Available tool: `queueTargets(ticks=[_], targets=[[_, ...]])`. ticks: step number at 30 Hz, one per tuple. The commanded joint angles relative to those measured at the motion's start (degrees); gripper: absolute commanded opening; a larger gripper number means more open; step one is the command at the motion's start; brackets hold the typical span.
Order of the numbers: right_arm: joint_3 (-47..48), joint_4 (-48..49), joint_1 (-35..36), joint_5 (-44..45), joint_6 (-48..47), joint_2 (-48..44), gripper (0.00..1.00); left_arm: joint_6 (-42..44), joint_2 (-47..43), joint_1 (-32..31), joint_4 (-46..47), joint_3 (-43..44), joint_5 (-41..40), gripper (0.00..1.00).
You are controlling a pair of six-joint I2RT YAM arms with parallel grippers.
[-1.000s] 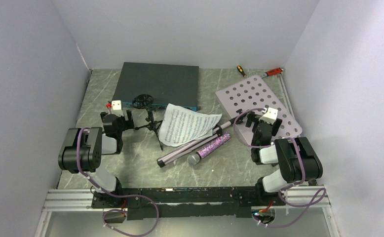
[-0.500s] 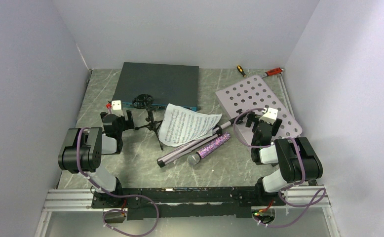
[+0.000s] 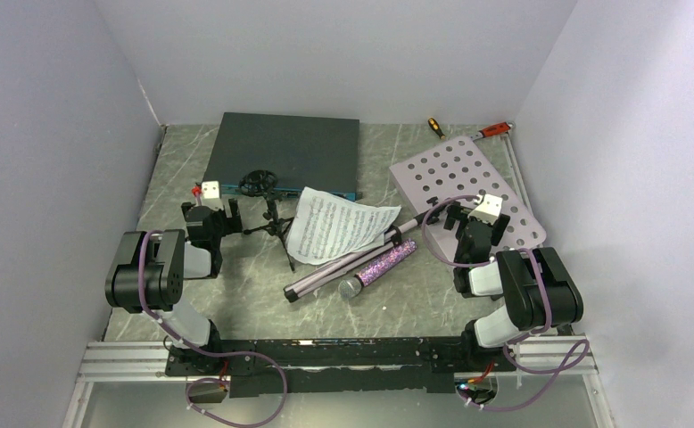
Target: Set up the instrument practice props
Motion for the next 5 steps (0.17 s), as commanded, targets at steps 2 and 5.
queueTargets(ticks=[2,5], targets=[[1.5,1.7,0.0,-1.4,0.9,-0.4,1.0,-0.8,0.0,0.4,1.0,1.6,1.0,0.94],[1.4,1.8,-0.1,-1.5,0.9,-0.5,1.0,-0.9,-0.1,0.3,1.0,1.5,1.1,0.94]])
